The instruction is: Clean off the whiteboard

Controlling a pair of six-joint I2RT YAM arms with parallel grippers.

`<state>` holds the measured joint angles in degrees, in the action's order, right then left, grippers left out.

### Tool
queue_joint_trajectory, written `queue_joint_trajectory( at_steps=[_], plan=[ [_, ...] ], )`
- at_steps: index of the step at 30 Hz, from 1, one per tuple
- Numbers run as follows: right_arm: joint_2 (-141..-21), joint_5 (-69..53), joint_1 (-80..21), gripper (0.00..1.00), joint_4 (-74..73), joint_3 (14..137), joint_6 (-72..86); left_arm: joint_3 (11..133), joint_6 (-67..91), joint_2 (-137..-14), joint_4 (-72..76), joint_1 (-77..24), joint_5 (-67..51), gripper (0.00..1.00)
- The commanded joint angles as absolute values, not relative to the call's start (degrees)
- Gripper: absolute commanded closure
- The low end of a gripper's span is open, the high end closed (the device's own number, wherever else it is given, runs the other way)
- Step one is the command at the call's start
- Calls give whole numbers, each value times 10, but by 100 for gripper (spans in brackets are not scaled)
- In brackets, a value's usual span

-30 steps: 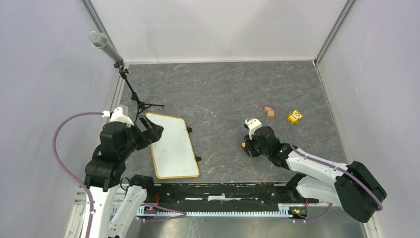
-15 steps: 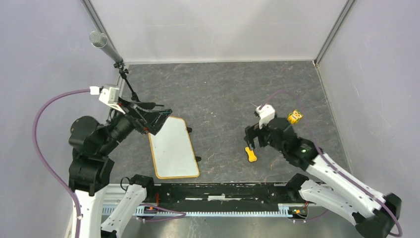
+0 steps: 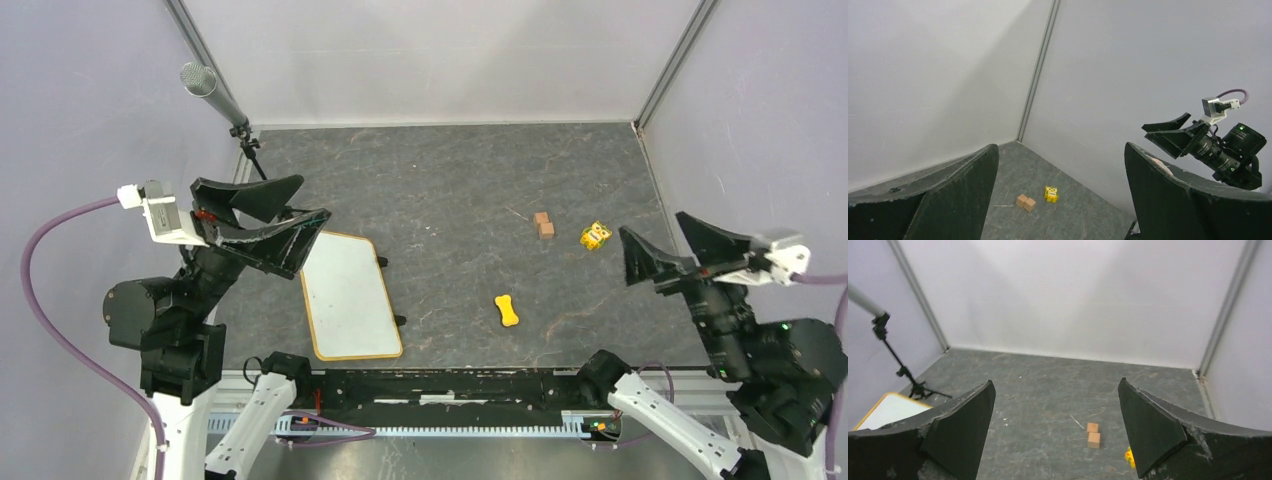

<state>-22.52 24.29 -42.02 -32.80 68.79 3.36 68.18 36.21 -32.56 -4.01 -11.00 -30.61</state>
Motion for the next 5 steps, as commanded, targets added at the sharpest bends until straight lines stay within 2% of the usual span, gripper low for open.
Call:
queue_joint_trajectory(
  at_steps=[1,5],
  plan=[
    [-194,310,-423,2,-334,675,7,679,384,-322,-6,-110,-298,0],
    [-199,317,-422,2,-340,663,7,687,377,-317,-21,-110,-289,0]
  ],
)
